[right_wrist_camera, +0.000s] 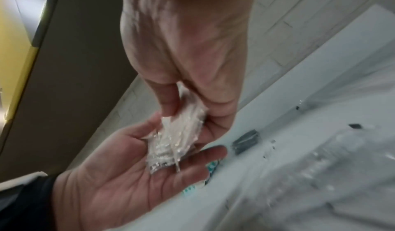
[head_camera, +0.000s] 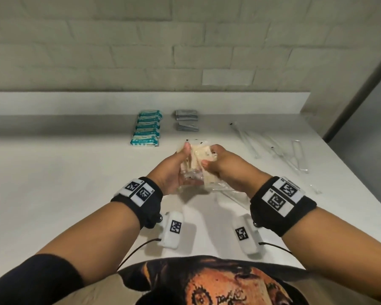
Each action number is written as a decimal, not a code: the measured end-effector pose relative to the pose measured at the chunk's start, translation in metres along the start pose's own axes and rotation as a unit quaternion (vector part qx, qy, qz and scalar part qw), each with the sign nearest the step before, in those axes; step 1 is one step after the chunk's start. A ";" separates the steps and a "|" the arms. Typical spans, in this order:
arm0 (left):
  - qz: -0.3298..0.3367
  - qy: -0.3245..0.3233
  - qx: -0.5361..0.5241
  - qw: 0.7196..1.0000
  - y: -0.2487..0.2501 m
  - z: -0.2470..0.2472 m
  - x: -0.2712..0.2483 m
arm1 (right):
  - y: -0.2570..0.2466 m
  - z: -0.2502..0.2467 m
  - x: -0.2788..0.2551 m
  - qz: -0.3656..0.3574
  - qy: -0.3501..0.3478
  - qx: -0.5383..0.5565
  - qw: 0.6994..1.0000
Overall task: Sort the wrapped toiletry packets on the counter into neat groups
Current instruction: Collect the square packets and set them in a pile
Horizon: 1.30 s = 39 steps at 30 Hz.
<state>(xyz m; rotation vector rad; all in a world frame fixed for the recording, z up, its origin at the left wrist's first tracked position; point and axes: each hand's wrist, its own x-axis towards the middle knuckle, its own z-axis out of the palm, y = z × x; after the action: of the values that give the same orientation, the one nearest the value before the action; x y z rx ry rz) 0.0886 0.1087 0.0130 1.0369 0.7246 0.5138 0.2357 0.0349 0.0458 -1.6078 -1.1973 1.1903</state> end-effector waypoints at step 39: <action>0.136 0.039 0.073 0.987 0.022 0.012 -0.007 | -0.031 -0.036 0.012 -0.087 0.038 -0.070 0.993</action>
<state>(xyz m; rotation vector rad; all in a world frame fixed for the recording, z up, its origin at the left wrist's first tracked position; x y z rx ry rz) 0.0917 0.1063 0.0383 1.2676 0.7003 0.7494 0.2649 0.0522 0.0813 -1.5977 -1.3668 0.9455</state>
